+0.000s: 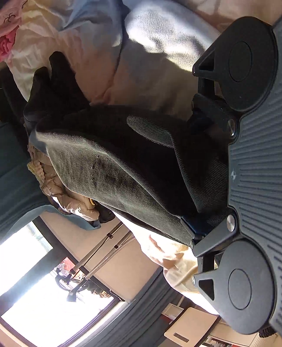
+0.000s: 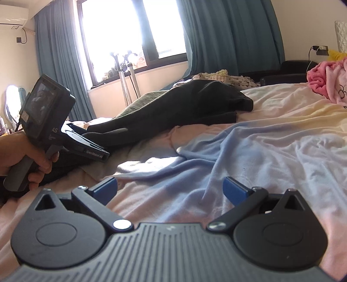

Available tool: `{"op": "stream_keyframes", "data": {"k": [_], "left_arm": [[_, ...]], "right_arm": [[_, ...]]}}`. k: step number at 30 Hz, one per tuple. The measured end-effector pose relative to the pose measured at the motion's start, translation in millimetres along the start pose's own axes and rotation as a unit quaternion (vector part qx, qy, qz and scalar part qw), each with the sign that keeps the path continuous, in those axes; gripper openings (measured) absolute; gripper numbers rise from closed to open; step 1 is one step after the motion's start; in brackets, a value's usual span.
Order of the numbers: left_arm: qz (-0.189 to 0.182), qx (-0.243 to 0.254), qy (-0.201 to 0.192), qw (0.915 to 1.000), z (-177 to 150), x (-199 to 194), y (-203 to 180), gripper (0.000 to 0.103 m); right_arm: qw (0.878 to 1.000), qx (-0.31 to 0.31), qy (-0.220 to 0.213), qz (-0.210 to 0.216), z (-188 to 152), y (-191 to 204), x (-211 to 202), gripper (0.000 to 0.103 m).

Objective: Fold clothes

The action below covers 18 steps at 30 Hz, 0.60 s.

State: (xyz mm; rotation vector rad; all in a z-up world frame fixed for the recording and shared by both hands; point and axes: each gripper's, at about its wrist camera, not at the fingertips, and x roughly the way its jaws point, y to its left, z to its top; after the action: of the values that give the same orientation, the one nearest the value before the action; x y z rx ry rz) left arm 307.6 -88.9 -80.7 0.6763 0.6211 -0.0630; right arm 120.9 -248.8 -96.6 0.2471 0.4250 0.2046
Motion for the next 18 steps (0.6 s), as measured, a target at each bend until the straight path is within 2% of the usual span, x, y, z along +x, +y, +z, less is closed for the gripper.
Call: {"op": "stream_keyframes", "data": {"k": [2, 4, 7, 8, 11, 14, 17, 18], "left_arm": [[0.0, -0.024, 0.003, 0.9997, 11, 9, 9, 0.037], [-0.013, -0.066, 0.004, 0.9977, 24, 14, 26, 0.015], [-0.019, -0.128, -0.013, 0.9915, 47, 14, 59, 0.012], [-0.019, -0.163, -0.025, 0.9862, 57, 13, 79, 0.012], [-0.009, -0.272, -0.051, 0.9609, 75, 20, 142, 0.012], [0.029, -0.367, -0.059, 0.9277, 77, 47, 199, 0.012], [0.067, -0.379, -0.024, 0.9227, 62, 95, 217, 0.014], [0.066, -0.388, -0.009, 0.9192, 53, 109, 218, 0.014]], "right_arm": [[1.0, 0.027, 0.007, -0.001, -1, -9, 3, 0.103], [0.999, 0.051, 0.01, -0.003, -2, -16, 4, 0.103], [0.997, 0.075, 0.009, -0.008, -4, -22, 3, 0.103], [0.997, 0.081, 0.011, -0.008, -6, -22, 2, 0.103], [0.997, 0.072, 0.017, -0.011, -10, -18, 5, 0.103], [0.998, 0.057, 0.022, -0.013, -11, -13, 10, 0.103], [0.998, 0.054, 0.028, -0.013, -12, -13, 17, 0.103], [0.998, 0.055, 0.028, -0.013, -13, -13, 19, 0.103]]}}
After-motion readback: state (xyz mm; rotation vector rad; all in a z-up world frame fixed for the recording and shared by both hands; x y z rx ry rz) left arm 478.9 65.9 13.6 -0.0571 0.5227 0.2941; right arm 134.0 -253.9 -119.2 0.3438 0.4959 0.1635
